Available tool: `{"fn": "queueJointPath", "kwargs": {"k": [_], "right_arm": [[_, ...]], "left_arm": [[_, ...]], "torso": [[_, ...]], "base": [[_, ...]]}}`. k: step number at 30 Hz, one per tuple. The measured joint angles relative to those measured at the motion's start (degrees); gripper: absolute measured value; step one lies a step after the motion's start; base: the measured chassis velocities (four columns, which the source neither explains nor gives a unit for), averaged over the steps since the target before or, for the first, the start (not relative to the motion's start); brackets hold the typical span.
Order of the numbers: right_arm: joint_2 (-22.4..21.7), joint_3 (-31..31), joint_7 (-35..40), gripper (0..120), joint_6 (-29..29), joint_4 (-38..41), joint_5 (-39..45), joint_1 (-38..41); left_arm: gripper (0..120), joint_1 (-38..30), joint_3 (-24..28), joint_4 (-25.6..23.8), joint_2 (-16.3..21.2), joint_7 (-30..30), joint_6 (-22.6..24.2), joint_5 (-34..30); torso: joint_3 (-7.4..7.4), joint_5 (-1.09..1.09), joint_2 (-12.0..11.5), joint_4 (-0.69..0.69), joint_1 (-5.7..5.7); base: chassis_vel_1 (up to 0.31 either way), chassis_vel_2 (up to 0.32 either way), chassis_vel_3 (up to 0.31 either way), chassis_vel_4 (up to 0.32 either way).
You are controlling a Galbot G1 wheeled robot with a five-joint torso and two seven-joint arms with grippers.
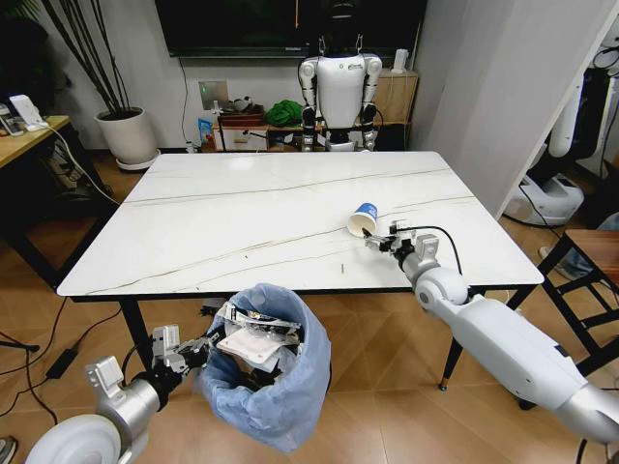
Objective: Pick up the trash bin and place the trash from the table into it.
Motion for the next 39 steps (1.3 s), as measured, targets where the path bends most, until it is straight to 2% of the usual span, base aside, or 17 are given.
{"fn": "queueJointPath", "kwargs": {"k": [14,20,21,25,28,32,34,39], "right_arm": [[3.17,-1.56,0.04,98,0.86,-6.44,1.71,3.72],[3.19,-2.01,-0.31,75,1.21,-6.79,2.73,4.35],[3.19,-2.01,-0.31,75,1.21,-6.79,2.73,4.35],[3.17,-2.45,-0.61,55,1.34,-6.76,3.01,4.49],[3.16,-2.60,-0.66,49,1.36,-6.76,3.03,4.51],[3.06,-2.96,-0.83,30,1.51,-6.59,3.04,4.40],[3.06,-2.98,-0.85,26,1.54,-6.56,3.05,4.32],[2.77,-2.99,-0.93,5,1.57,-5.99,3.52,4.13]], "left_arm": [[0,-0.17,-0.02,0.46,-0.31,0.22,-0.08,0.05],[0,-0.39,0.06,0.62,-0.28,0.25,-0.09,0.08],[0,-0.39,0.06,0.62,-0.28,0.25,-0.09,0.08],[0,-0.41,0.07,0.66,-0.32,0.26,-0.10,0.13],[0,-0.40,0.07,0.66,-0.37,0.26,-0.10,0.16],[0,-0.28,0.05,0.65,-0.54,0.31,-0.11,0.26],[0,-0.27,0.05,0.65,-0.57,0.33,-0.11,0.27],[0,-0.11,0.05,0.63,-0.63,0.35,-0.12,0.53]], "torso": [[0.00,0.00,0.00,0.00,-0.01],[0.00,0.00,0.00,-0.01,-0.01],[0.00,0.00,0.00,-0.01,-0.01],[-0.01,0.00,0.00,0.00,-0.01],[-0.01,0.00,0.00,0.00,-0.01],[-0.01,0.00,0.01,0.00,0.00],[-0.01,0.00,0.01,0.00,-0.01],[-0.01,0.00,0.01,0.00,-0.01]], "base": [[0.000,0.000,0.000,0.000],[0.000,0.000,0.000,0.000],[0.000,0.000,0.000,0.000],[0.000,0.000,0.000,0.000],[0.000,0.000,0.000,0.000],[0.000,0.000,0.000,0.000],[0.000,0.000,0.000,0.000],[0.000,0.000,0.000,0.000]]}}
